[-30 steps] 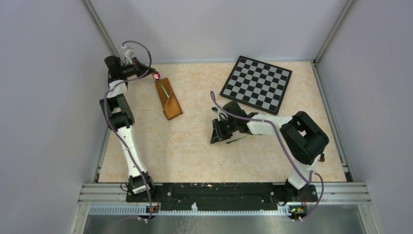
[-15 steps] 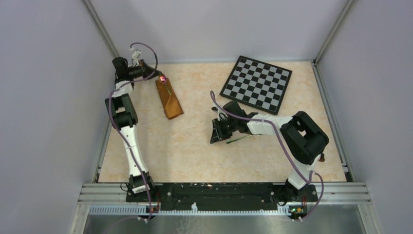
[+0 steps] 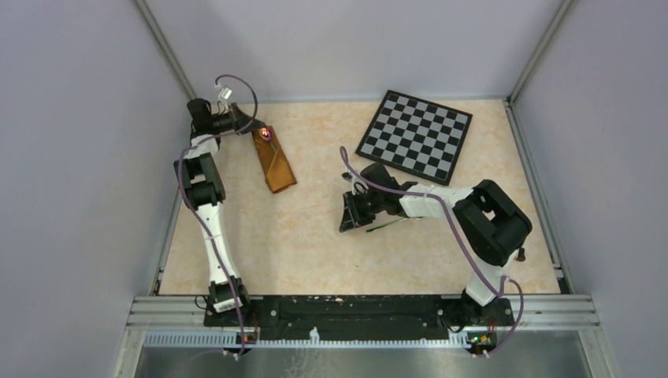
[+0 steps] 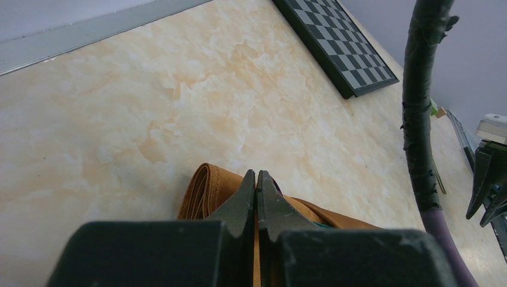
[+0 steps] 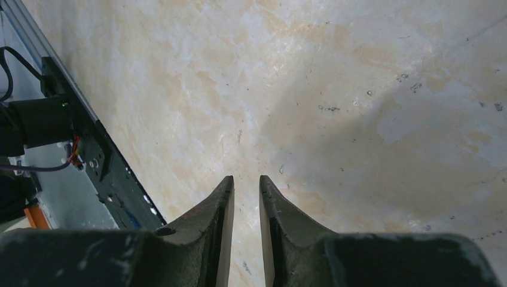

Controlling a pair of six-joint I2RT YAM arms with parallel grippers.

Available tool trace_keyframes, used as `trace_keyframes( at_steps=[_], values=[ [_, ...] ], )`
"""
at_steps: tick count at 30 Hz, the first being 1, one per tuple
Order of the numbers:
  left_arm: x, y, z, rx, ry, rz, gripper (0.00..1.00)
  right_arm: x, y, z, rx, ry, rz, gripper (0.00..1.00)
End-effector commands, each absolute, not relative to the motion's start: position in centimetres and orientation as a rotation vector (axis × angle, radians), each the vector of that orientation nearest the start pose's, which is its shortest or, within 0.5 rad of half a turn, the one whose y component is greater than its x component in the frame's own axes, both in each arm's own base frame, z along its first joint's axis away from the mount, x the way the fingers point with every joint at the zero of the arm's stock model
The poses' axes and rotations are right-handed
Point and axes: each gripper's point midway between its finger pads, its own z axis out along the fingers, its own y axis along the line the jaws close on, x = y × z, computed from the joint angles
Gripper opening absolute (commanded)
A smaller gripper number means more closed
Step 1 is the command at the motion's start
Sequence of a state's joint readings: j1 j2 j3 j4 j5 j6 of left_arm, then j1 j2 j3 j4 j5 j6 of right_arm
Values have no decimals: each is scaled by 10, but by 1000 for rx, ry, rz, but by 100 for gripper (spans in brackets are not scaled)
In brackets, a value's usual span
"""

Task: Fold the napkin into a case and place the utensils inside
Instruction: Insert the spoon into the folded napkin.

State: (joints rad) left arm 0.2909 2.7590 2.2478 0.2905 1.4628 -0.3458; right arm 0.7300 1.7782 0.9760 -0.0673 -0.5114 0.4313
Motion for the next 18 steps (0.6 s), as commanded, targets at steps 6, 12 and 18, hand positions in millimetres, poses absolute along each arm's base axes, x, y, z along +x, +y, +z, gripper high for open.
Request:
trace_keyframes(
  at_steps=[6, 12, 18],
  values=[
    [601, -16, 93, 596, 1660, -1353, 0, 236, 347, 56, -644, 2494, 1129, 22],
    [603, -16, 92, 590, 1661, -1343, 7, 236, 348, 55, -645, 2492, 1130, 22],
    [610, -13, 93, 569, 1666, -1290, 22, 236, 348, 56, -647, 2490, 1135, 21]
  ],
)
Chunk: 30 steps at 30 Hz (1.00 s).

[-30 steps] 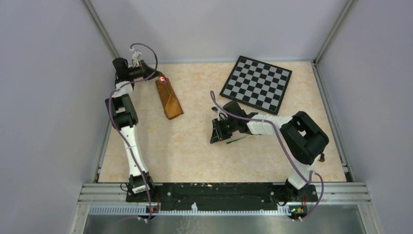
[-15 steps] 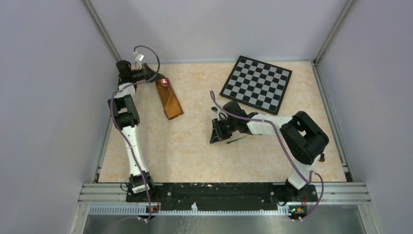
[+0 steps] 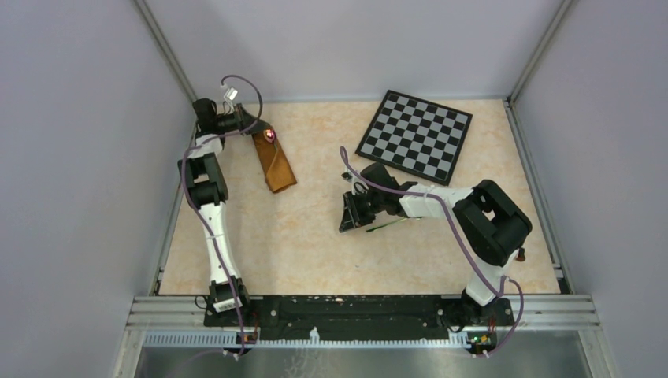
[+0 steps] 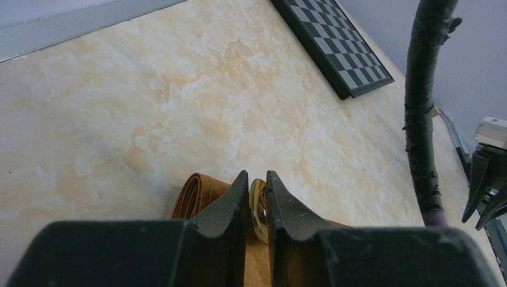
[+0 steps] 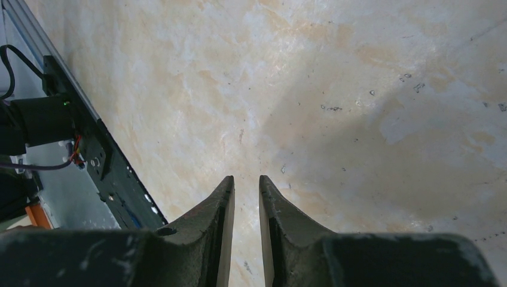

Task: Fold the napkin into a case and place the utensils inside
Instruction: Insert the spoon into the folded napkin, then pick up the fork from the center of the board.

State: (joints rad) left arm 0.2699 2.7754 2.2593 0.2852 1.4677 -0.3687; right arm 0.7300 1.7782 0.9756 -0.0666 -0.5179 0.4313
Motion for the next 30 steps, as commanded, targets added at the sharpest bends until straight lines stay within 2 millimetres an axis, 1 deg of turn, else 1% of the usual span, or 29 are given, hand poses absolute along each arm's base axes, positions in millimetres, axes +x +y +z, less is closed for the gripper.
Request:
trace_keyframes(
  at_steps=[1, 4, 6, 10, 12, 13, 14, 17, 20, 21, 22, 24, 25, 27, 28, 29, 30],
  values=[
    [613, -12, 94, 562, 1671, -1271, 24, 236, 348, 56, -647, 2489, 1134, 21],
    [620, -7, 102, 554, 1683, -1183, 31, 237, 348, 57, -647, 2485, 1132, 21],
    [624, -3, 111, 544, 1693, -1121, 34, 237, 348, 60, -646, 2478, 1132, 21],
    [629, 12, 142, 517, 1706, -960, 39, 237, 348, 64, -647, 2466, 1126, 21],
    [627, 18, 157, 492, 1717, -910, 42, 236, 348, 70, -653, 2450, 1126, 21],
    [626, 20, 164, 473, 1722, -883, 50, 235, 348, 73, -654, 2444, 1120, 21],
    [625, 24, 165, 437, 1737, -856, 54, 235, 348, 77, -657, 2435, 1114, 21],
    [620, 30, 188, 379, 1732, -791, 57, 234, 346, 91, -650, 2402, 1105, 21],
    [607, 28, 209, 268, 1723, -792, 62, 231, 339, 104, -617, 2374, 1093, 21],
    [599, 23, 212, 205, 1724, -797, 68, 230, 335, 107, -599, 2371, 1075, 22],
    [591, 19, 222, 154, 1708, -786, 73, 231, 329, 109, -566, 2375, 1037, 22],
    [568, -13, 224, 96, 1719, -808, 74, 236, 309, 112, -465, 2394, 918, 24],
    [556, -33, 225, 91, 1732, -815, 80, 237, 297, 120, -421, 2379, 874, 26],
    [530, -80, 217, 99, 1784, -824, 82, 239, 275, 124, -348, 2373, 797, 31],
    [517, -105, 214, 124, 1802, -837, 83, 238, 262, 124, -315, 2380, 761, 33],
    [501, -135, 212, 162, 1818, -862, 84, 239, 250, 125, -277, 2379, 731, 35],
    [486, -159, 210, 187, 1835, -877, 85, 240, 237, 124, -232, 2386, 696, 37]
  ],
)
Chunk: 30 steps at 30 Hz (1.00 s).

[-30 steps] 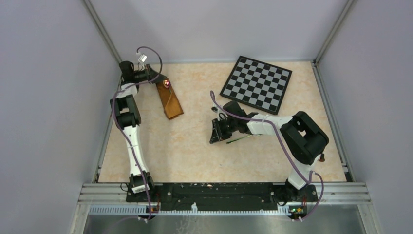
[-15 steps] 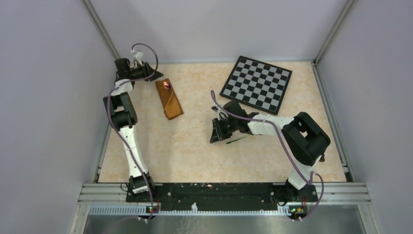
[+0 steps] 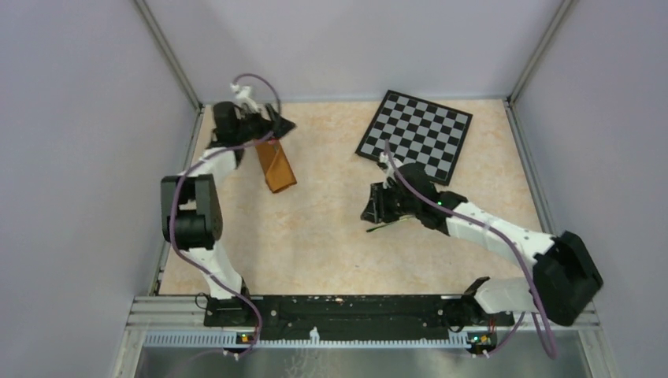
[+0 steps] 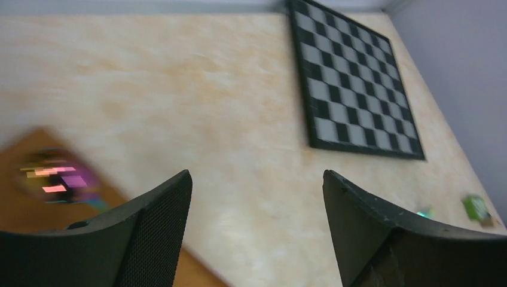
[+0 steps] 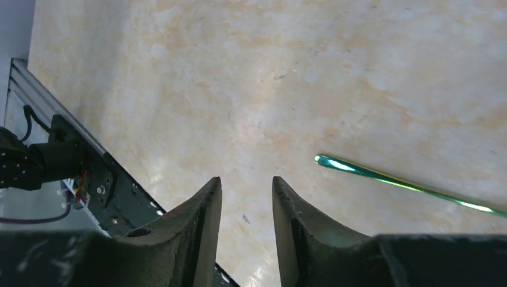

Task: Fold the napkin into a case and place the utensils inside
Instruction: Pick up the fork from the center of the board.

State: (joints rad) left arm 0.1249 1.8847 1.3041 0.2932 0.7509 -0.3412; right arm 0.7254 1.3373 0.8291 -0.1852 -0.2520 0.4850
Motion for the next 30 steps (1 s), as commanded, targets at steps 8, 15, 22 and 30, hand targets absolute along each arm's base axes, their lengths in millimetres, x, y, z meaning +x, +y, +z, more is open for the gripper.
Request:
trace_keyframes(
  at_steps=[8, 15, 22, 30],
  values=[
    [368, -289, 222, 421, 1844, -987, 85, 271, 128, 101, 349, 2343, 675, 55],
    [285, -331, 216, 656, 1931, -1154, 84, 280, 81, 58, 590, 2345, 750, 55],
    [248, -336, 218, 772, 1915, -1273, 82, 304, 76, 43, 547, 2329, 737, 43],
    [235, -330, 233, 888, 1867, -1256, 79, 321, 77, 24, 482, 2369, 734, 30]
  ],
)
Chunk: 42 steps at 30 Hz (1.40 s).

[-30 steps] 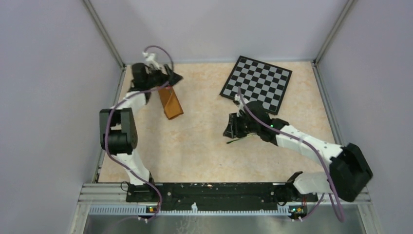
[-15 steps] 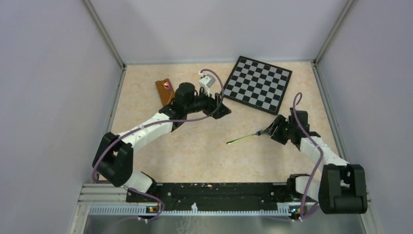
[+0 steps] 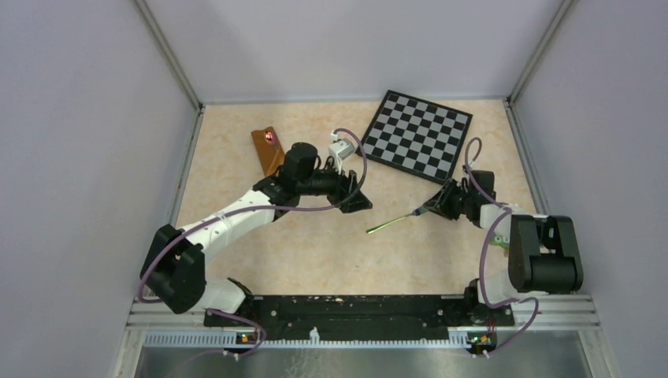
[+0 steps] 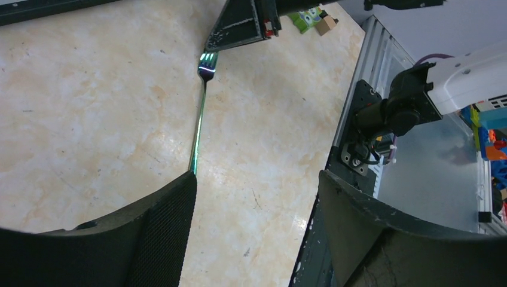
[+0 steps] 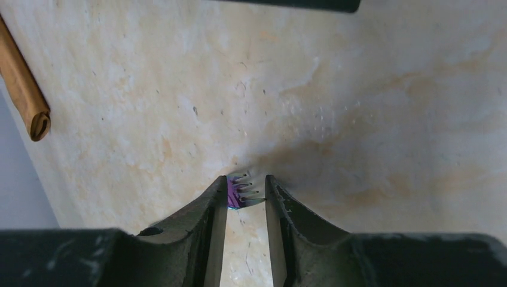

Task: Fold the napkin into a case and place the utensils inside
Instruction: Pick up the fork from the center of the board, then pass from the right arm to the left

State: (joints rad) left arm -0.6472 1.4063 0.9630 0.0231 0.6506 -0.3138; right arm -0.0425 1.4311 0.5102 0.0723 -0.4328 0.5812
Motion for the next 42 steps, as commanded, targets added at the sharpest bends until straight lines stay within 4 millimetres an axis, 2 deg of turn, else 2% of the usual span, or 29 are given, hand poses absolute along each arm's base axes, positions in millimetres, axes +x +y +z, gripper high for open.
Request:
trace_keyframes(
  at_steps=[1, 5, 8, 13, 18, 22, 25, 32, 37, 42],
  values=[
    [233, -331, 233, 903, 1862, -1266, 79, 323, 79, 25, 468, 2363, 749, 27],
    [228, -334, 235, 935, 1850, -1307, 79, 329, 91, 29, 387, 2363, 761, 13],
    [228, -336, 228, 947, 1871, -1328, 80, 331, 109, 38, 278, 2356, 761, 1],
    [239, -339, 208, 906, 1970, -1287, 80, 337, 127, 67, 118, 2287, 749, 0],
    [253, -345, 190, 908, 2069, -1185, 80, 328, 163, 119, -129, 2152, 789, 0],
    [245, -358, 172, 976, 2157, -1159, 79, 314, 191, 155, -257, 2034, 928, 0],
    [240, -367, 156, 979, 2227, -1174, 74, 305, 209, 169, -337, 1992, 979, 0],
    [238, -378, 139, 970, 2292, -1074, 64, 296, 225, 179, -390, 1960, 1047, 0],
    [242, -381, 129, 909, 2329, -1014, 51, 294, 226, 179, -395, 1955, 1057, 0],
    [244, -381, 125, 867, 2323, -993, 43, 292, 227, 179, -396, 1949, 1074, 0]
  ],
)
